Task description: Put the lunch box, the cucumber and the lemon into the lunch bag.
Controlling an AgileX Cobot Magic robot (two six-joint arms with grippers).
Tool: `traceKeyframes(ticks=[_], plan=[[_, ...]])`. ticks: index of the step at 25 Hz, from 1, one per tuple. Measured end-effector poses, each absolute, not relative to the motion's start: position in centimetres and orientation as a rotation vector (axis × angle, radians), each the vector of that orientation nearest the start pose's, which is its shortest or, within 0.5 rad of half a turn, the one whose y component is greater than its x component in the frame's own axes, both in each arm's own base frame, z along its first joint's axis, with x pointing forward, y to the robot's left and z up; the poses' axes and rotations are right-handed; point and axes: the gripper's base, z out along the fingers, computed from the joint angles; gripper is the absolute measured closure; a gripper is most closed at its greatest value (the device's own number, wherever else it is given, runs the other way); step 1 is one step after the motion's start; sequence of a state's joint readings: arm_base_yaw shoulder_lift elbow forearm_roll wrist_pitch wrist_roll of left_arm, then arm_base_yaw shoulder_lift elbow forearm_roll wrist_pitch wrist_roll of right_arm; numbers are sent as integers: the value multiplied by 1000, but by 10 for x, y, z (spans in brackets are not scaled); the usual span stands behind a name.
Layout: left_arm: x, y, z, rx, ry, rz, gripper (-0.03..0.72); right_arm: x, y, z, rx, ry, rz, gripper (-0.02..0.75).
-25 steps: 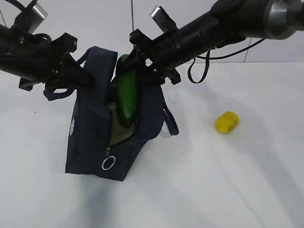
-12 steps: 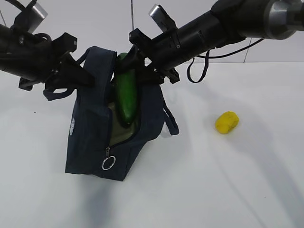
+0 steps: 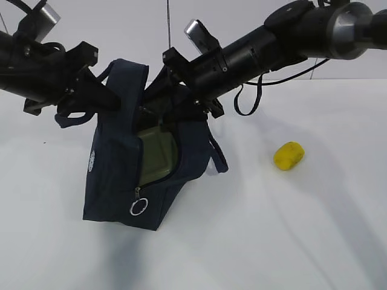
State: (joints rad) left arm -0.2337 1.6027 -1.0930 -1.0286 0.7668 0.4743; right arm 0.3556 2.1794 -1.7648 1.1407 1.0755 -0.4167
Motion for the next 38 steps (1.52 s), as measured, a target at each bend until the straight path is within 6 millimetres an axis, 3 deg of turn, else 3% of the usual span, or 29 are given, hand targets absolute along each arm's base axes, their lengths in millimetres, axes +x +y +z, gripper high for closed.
traceKeyframes(ticks=[9,16,27,38], plan=[[310,-129,265,85,2499,-1054,690,411,233,237,-431,2538,1516,230],[310,-129,265,87,2500,-1052,690,412,229,250,-607,2563,1367,230],[310,-128,263,118,2513,-1017,690,425,216,279,-697,2601,969,228],[309,-127,261,145,2524,-986,690,439,167,280,-465,2759,405,228]])
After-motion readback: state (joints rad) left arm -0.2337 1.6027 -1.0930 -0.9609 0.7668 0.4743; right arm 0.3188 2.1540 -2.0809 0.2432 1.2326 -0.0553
